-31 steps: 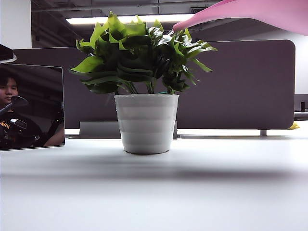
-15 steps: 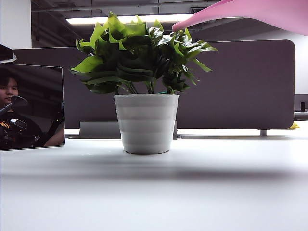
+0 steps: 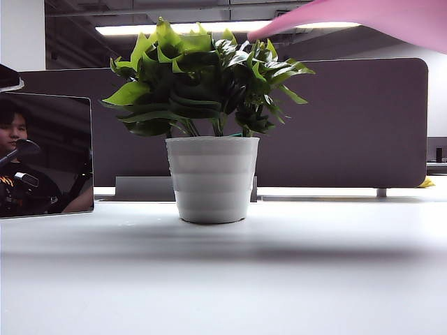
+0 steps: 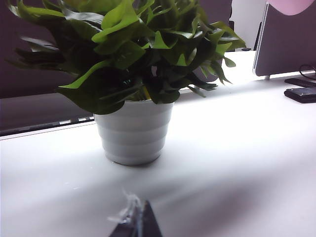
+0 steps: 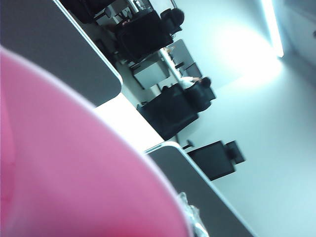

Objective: Pick up the watering can from the table, water the potted plant, and put the can back.

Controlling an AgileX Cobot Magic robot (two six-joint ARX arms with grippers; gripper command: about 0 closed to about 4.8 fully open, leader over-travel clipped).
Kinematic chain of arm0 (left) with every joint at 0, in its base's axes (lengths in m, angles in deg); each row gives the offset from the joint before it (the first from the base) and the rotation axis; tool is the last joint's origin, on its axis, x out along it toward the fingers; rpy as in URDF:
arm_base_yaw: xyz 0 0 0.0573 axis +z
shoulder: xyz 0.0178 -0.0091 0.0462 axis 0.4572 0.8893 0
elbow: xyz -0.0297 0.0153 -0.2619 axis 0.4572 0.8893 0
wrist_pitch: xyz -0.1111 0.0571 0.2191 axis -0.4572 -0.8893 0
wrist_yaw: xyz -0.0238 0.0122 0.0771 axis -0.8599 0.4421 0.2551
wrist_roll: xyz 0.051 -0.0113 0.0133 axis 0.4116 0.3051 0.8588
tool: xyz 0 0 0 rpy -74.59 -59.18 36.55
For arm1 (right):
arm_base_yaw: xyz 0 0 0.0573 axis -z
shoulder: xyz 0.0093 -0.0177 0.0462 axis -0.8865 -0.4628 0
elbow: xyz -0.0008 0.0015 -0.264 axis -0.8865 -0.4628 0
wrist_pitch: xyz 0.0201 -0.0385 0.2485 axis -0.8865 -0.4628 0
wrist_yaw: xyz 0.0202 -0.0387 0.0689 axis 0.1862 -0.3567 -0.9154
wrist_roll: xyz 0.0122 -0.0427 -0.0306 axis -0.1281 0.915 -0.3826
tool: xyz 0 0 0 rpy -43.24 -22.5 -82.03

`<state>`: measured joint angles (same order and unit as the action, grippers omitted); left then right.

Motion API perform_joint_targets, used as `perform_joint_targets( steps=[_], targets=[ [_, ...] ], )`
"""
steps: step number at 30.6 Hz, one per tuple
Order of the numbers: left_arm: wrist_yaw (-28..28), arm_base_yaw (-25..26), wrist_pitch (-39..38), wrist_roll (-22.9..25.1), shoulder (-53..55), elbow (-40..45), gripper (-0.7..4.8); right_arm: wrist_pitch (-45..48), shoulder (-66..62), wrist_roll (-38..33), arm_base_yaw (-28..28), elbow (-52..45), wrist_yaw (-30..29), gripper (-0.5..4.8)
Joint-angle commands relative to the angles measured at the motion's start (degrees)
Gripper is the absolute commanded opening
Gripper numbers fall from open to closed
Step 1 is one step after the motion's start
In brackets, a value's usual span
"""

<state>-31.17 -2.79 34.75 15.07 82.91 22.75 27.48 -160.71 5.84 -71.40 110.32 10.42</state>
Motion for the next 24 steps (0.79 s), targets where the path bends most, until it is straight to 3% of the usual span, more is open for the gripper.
perform_joint_targets(
  steps=[1,8,13,24],
  targets=[
    [-0.04,-0.04,0.74,0.44,0.07,-0.04,-0.05,2.6,0.81,-4.5,0.0,1.11,0.17,-0.05],
    [-0.02,-0.04,0.74,0.44,0.07,-0.04,-0.05,-2.82,1.92,-8.81,0.44,1.09,0.2,-0.06],
    [-0.02,-0.04,0.74,0.44,0.09,-0.04,-0.05,-7.28,3.39,-13.62,4.24,1.07,-0.87,-0.06],
    [-0.04,-0.04,0.74,0.44,0.07,-0.04,-0.05,-17.09,7.63,-34.49,16.83,0.9,-19.43,-0.06]
  ],
)
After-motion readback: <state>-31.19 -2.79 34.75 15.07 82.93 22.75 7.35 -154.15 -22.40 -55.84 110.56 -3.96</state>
